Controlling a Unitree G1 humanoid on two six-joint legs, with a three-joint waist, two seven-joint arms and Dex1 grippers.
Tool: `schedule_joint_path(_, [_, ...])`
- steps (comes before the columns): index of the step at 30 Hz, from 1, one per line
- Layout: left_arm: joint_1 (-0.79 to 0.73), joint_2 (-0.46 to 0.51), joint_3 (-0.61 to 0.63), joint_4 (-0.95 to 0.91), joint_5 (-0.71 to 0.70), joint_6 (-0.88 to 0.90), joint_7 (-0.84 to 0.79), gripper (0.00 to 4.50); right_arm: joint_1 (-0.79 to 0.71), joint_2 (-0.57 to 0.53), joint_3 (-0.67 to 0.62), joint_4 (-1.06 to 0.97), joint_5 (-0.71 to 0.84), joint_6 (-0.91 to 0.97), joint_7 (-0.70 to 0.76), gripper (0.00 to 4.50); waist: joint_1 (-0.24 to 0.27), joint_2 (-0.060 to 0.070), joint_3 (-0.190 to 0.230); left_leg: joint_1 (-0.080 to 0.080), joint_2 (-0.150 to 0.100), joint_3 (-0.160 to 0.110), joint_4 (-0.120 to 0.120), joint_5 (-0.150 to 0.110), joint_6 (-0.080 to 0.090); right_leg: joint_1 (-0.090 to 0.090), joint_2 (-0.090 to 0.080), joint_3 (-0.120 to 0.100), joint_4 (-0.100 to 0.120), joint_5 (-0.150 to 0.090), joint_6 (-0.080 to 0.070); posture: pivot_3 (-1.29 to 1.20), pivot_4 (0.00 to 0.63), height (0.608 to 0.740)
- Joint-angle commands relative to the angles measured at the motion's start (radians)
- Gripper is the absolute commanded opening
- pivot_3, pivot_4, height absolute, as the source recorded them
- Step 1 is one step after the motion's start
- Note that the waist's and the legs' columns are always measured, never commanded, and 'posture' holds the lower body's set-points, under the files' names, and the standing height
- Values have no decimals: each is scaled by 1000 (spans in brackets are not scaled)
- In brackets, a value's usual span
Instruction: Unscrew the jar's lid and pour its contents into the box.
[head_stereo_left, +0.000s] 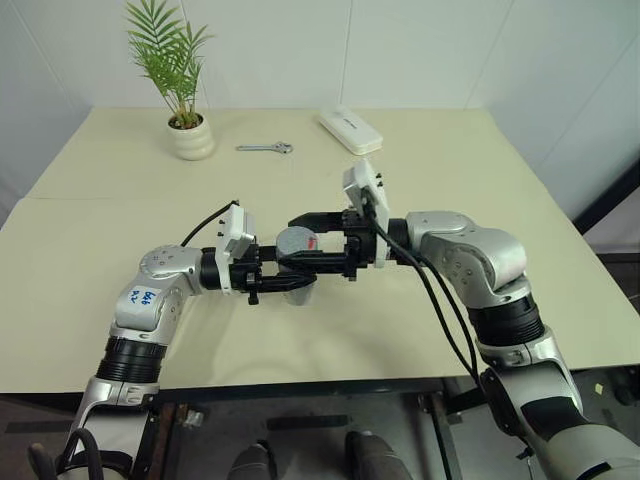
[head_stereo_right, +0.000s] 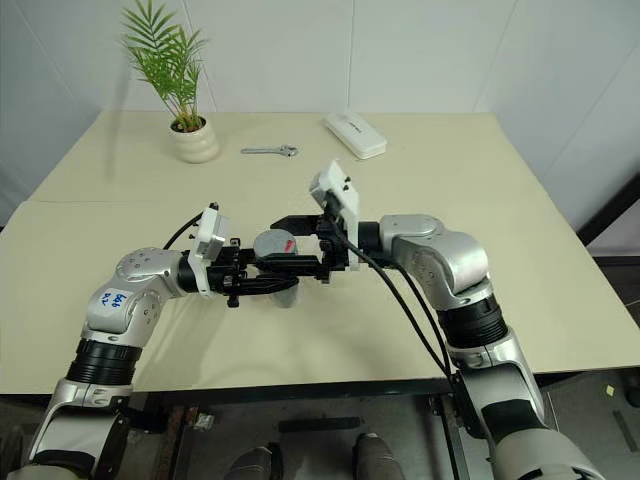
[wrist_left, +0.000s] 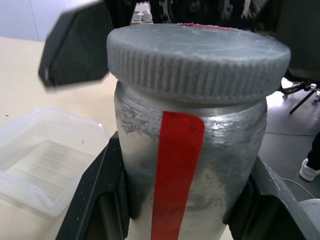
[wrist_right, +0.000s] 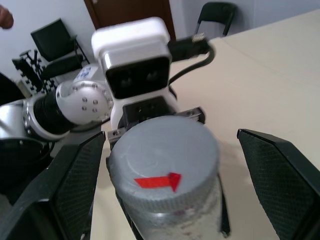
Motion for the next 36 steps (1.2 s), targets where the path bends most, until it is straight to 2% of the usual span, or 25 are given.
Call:
schedule_joint_path(1, [-12,-3,7,-28,-13,-16,-3,1924,-33,10,-10,31,-28,-65,9,4452,1,0,0,0,0,0,0,0,0,0,0,0,0,0,0,0,150,740])
schedule_joint_path(15, [-13,-4,6,-25,-14,-22,2,1924,-54,-16,-71,112,-46,-130,-6,4452,1,0,0,0,0,0,0,0,0,0,0,0,0,0,0,0,150,740])
schedule_joint_path(24, [-10,0,7,-25,-13,-24,7,1924,-8,-149,-168,103,12,-103,14,4452,4,0,0,0,0,0,0,0,0,0,0,0,0,0,0,0,150,740])
schedule_joint_path(29, [-10,2,10,-21,-10,-26,1,1924,42,-228,-199,124,-4,-107,38,4452,2,0,0,0,0,0,0,0,0,1,0,0,-2,0,0,0,150,740])
schedule_joint_path(36, [-13,2,10,-15,-7,-30,-3,1924,48,-240,-205,109,11,-94,52,4452,-2,0,0,0,0,1,-1,0,0,0,0,1,-1,0,0,0,150,740])
